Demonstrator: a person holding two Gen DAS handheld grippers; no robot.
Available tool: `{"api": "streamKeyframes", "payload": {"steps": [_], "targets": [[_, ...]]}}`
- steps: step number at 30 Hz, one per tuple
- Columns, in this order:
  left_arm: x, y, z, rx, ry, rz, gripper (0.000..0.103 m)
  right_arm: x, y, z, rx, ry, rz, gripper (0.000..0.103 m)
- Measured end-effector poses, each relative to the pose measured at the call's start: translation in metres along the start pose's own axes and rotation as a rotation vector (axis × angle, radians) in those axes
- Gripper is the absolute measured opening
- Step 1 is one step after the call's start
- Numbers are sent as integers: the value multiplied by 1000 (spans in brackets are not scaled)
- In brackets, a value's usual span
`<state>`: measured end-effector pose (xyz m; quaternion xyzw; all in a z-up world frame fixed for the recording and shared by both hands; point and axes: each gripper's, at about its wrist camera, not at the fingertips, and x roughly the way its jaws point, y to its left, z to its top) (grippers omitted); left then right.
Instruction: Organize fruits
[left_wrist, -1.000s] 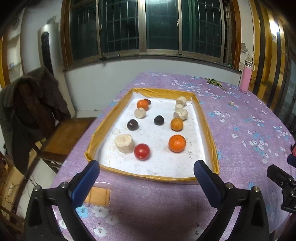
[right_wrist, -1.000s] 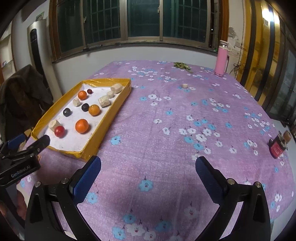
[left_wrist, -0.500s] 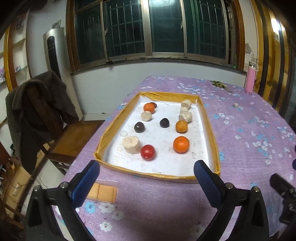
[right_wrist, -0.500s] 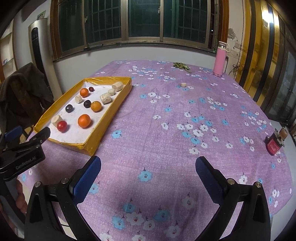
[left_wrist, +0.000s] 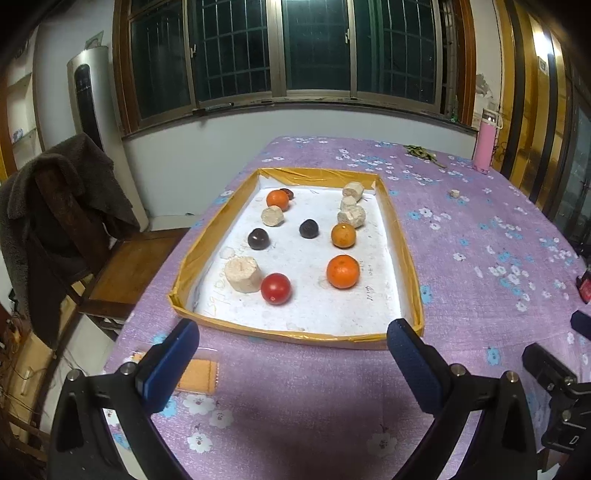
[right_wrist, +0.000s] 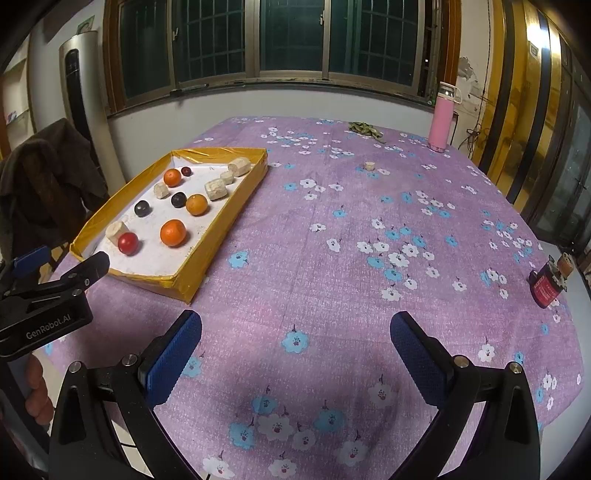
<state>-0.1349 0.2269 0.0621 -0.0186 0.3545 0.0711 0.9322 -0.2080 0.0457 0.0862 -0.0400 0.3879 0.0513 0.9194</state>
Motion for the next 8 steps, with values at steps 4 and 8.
{"api": "streamKeyframes", "payload": {"steps": [4,8], "targets": [[2,3,4,-14,4,-52,103,1,0,-2,0,11,5,103],[5,2,6,-26,37,-55,103,1,-1,-2,-1,17,10,103]]}}
